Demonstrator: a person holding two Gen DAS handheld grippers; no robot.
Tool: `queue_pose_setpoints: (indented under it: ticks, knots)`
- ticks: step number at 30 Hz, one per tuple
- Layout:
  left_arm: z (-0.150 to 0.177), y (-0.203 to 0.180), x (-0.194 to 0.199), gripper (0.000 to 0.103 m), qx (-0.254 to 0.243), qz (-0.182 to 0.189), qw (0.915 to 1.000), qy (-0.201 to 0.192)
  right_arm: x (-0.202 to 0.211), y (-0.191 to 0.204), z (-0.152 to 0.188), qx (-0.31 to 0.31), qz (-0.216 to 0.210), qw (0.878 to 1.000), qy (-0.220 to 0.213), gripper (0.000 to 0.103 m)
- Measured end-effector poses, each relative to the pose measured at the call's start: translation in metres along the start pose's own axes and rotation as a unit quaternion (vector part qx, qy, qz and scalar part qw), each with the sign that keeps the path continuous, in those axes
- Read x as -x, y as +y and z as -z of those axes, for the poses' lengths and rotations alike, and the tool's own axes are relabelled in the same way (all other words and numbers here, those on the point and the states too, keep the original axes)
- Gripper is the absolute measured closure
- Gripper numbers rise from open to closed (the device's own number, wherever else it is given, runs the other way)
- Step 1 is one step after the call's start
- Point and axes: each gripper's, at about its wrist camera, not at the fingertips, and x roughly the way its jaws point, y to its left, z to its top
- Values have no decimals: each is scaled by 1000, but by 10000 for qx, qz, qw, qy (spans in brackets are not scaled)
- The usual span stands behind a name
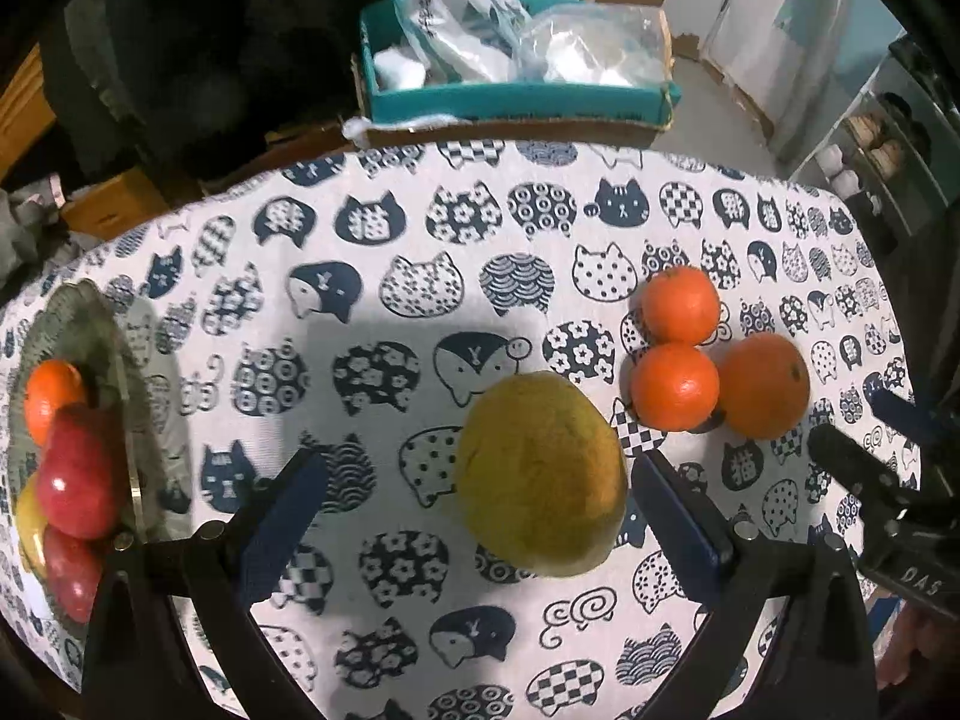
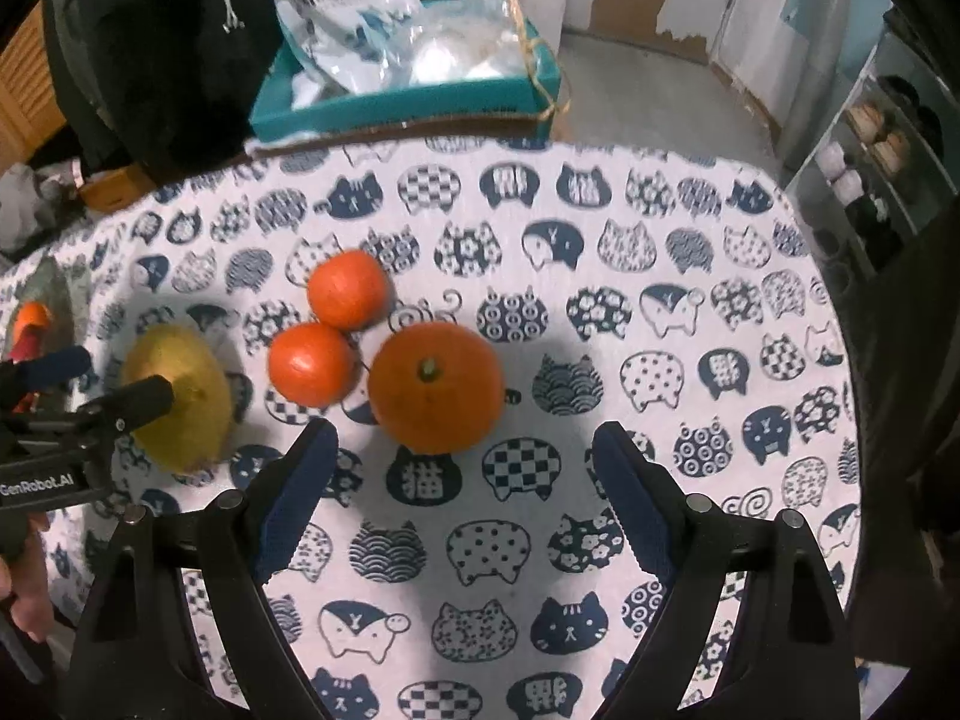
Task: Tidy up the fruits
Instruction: 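Lower the left tool onto the mango while the right tool lowers onto the large orange, then close the left tool on the mango and lift while the right tool grasps and lifts the orange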
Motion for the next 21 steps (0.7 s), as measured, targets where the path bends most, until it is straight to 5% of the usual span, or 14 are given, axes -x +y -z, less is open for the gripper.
queue_pose_setpoints:
  ticks: [5, 13, 21]
  knots:
    - [0, -5, -15, 1, -76, 44, 9999, 117, -16, -3, 1, -25, -71, 9999, 138, 16]
    - [1, -4, -21, 35, -38, 666, 9975, 216, -33, 2, -9, 58, -210, 9996, 164, 16]
    - [2, -11, -20, 35, -186, 624, 9978, 130, -53, 9, -15, 182, -208, 9993, 270, 18]
